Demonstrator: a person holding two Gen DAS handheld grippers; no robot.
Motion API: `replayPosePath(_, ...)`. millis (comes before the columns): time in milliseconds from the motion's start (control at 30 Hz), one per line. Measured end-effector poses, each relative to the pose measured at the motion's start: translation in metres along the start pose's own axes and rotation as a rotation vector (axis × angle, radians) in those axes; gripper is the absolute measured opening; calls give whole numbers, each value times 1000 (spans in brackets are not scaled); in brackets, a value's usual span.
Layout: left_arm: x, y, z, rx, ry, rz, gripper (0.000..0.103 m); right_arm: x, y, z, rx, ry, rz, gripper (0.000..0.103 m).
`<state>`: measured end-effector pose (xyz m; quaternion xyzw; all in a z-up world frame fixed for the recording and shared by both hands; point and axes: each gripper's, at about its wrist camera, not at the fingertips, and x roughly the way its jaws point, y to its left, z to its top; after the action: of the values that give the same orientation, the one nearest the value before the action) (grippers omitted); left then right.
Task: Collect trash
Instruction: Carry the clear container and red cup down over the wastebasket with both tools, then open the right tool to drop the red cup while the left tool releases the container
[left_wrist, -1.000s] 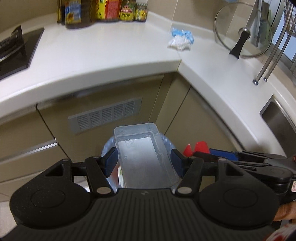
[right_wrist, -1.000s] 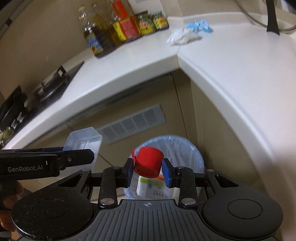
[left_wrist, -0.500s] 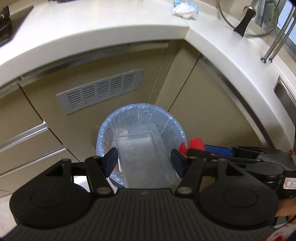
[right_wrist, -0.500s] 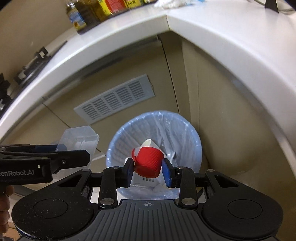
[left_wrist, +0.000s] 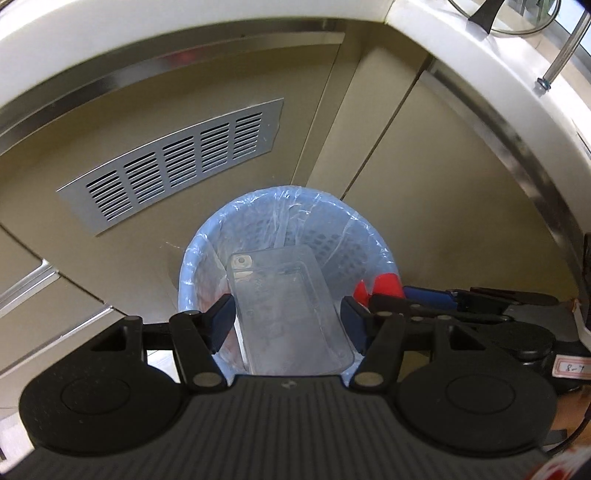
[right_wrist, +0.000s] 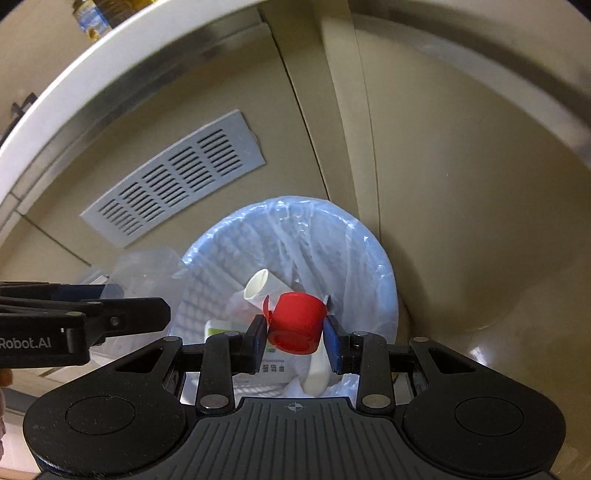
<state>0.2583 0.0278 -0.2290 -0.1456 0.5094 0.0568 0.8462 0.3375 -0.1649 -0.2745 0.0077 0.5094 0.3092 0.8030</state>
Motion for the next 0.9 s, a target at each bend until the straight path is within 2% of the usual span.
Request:
replayPosePath(567, 31, 9, 18, 43, 27, -9, 60, 37, -11, 23, 68, -15, -26, 35)
replayPosePath(633, 31, 9, 18, 45, 27, -7, 60, 40, -13, 25, 85, -10, -19, 39)
replayPosePath(700, 32, 10, 19, 44, 27, -7, 60, 41, -14, 26, 96, -15, -19, 53)
replayPosePath(900, 32, 11, 20, 49, 30, -12, 60, 40, -16, 25, 91, -24, -31, 54)
